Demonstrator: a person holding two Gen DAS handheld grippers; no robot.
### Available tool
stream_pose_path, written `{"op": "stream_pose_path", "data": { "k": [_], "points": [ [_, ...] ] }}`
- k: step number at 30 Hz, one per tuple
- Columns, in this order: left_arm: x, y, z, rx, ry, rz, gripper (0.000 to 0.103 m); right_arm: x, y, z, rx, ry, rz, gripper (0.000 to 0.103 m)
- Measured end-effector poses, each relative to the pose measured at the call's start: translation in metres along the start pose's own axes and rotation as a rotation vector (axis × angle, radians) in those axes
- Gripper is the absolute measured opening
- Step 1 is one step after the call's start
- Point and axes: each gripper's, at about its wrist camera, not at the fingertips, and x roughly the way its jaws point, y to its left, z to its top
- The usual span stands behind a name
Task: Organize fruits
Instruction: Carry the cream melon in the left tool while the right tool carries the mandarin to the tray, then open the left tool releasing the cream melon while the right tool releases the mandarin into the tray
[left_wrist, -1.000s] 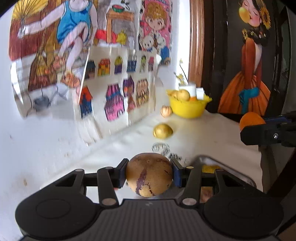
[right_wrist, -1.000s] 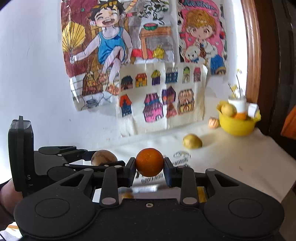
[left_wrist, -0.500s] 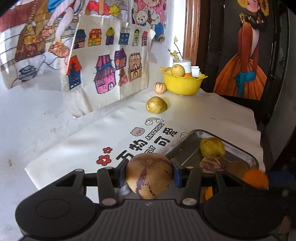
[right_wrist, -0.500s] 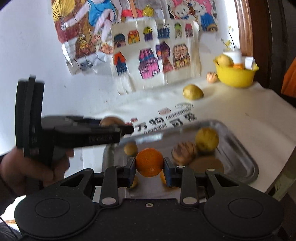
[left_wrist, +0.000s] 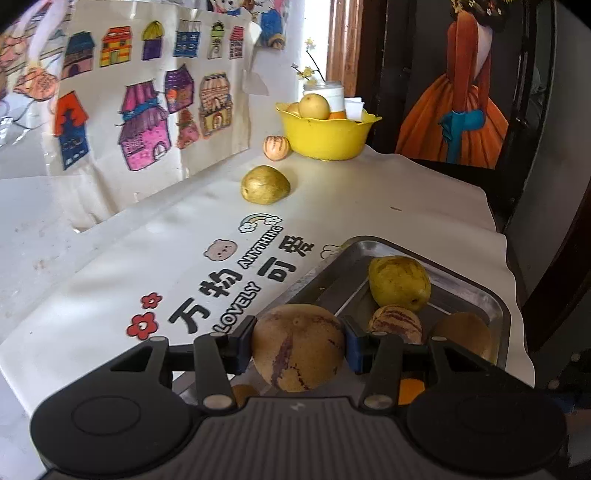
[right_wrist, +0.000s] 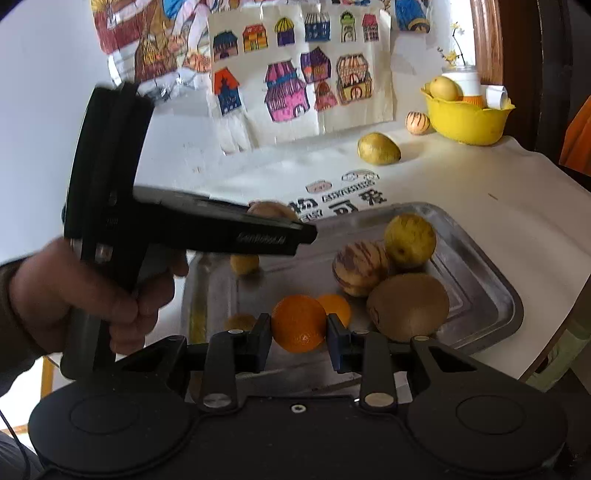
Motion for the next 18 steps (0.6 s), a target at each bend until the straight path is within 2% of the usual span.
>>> {"op": "stream_pose_path", "data": {
  "k": [14, 18],
  "points": [
    [0.031, 0.005, -0.008, -0.025, 0.074, -0.023, 0.053, 0.027, 0.004, -0.015, -0.033, 0.069, -0.009, 0.033],
    [0.033, 0.001, -0.013, 0.0, 0.078, -0.02, 0.054, 0.03, 0.002, -0.019, -0.026, 0.083, -0.006, 0.033]
  ]
}}
